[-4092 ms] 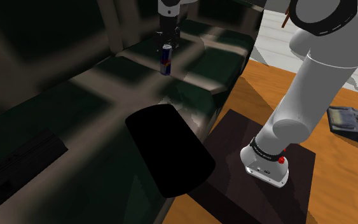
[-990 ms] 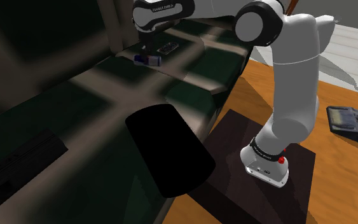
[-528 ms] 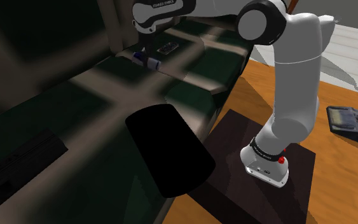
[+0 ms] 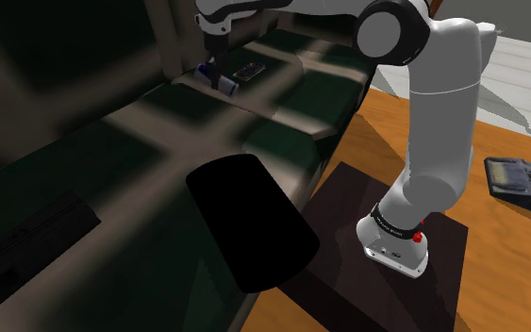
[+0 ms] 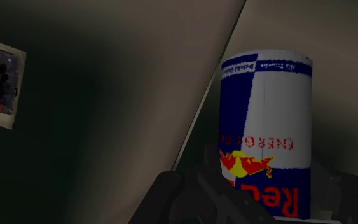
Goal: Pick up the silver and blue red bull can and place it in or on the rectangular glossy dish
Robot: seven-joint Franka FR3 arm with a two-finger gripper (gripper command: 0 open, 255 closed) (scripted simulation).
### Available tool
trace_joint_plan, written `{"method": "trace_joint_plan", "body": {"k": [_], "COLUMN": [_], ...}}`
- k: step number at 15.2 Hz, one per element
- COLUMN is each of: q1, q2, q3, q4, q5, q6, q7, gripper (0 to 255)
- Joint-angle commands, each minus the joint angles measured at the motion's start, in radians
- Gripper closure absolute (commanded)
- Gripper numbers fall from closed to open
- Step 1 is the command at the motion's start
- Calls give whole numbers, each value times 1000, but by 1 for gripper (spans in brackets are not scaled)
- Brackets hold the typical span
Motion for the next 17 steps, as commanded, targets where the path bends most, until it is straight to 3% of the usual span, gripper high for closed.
{"method": "trace_joint_plan", "body": {"k": [1,17], "q1": [0,5], "q2": [3,43], "q3": [0,0], "q4": [31,305], "q5": [0,-3], "q6": [-28,-261], "q7": [0,8], "gripper": [255,255]}}
